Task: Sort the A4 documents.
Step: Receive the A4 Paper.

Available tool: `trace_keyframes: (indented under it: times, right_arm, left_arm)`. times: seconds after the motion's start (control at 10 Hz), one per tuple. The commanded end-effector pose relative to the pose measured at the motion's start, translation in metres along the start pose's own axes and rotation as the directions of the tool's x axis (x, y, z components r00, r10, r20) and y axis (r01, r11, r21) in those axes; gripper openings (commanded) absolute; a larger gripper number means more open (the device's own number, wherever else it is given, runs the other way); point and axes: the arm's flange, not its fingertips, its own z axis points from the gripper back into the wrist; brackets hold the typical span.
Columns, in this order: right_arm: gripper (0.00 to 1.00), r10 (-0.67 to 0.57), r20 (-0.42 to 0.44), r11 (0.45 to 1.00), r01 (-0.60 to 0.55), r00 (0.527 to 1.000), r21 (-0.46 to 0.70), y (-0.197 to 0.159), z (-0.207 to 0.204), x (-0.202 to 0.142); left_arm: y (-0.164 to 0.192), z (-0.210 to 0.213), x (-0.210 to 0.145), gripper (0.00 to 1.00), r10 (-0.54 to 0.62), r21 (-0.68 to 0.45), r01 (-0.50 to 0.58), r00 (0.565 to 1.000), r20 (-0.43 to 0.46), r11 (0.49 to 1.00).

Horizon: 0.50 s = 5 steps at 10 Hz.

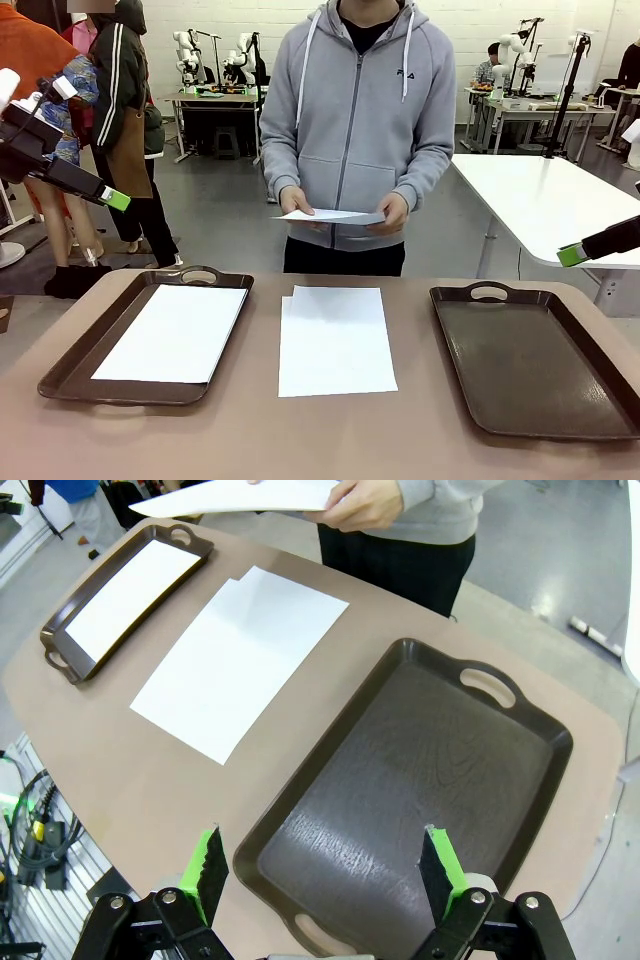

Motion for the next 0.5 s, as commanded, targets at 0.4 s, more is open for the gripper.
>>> trace_keyframes:
  times: [0.4]
  right_arm:
    - [1.00, -0.004, 0.004, 1.000, 0.004, 1.000, 0.020, -0.0015, -0.0023, -0.0006]
  left_arm:
    - [-0.0005, 0.0000, 0.0002, 1.00, -0.001, 0.002, 0.001, 1.000, -0.001, 1.000]
